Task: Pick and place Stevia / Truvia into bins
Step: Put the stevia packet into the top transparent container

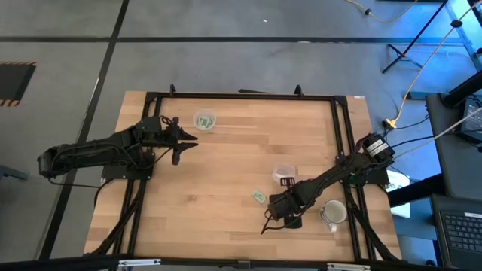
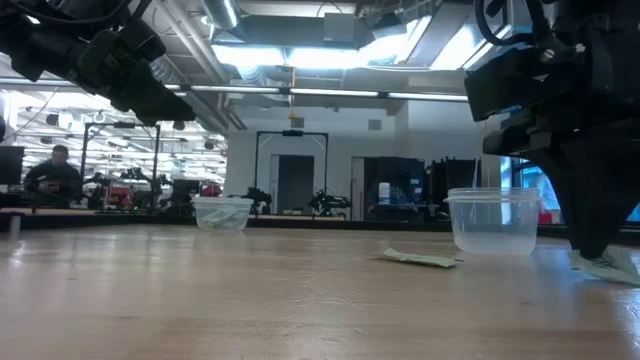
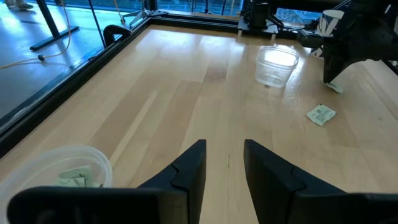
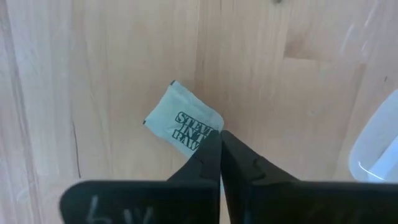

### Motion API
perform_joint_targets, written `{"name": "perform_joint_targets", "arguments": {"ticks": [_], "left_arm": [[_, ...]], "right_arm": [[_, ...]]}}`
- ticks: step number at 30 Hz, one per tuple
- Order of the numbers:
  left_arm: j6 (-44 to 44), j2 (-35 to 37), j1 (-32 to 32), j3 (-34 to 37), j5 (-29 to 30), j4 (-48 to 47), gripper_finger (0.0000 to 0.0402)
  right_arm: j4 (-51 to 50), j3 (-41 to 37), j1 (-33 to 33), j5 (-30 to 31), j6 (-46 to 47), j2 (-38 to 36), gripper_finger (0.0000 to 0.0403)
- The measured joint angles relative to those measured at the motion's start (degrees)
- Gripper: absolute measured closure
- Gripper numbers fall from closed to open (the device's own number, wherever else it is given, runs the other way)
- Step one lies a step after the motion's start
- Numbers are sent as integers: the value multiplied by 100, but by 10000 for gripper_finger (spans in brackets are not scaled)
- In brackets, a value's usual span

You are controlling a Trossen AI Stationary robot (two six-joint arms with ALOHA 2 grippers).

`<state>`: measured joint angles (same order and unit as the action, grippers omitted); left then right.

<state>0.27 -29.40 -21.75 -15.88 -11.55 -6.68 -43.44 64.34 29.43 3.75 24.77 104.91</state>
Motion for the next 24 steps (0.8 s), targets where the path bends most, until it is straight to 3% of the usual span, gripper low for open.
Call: {"name": "perform_joint_targets", "arguments": {"ticks": [9,16,24], "left_arm": [[-2,-1,0,0,0,3,299],[198,-12,1,0,-22,102,299],[245,-12,3,0,-27,168,299]], "right_arm": [[-22,0,0,2,-102,-42,400],[-218,378,-82,130,-272,-488,399],[-185,1056,-223,1677,-996,-1118,401]]}}
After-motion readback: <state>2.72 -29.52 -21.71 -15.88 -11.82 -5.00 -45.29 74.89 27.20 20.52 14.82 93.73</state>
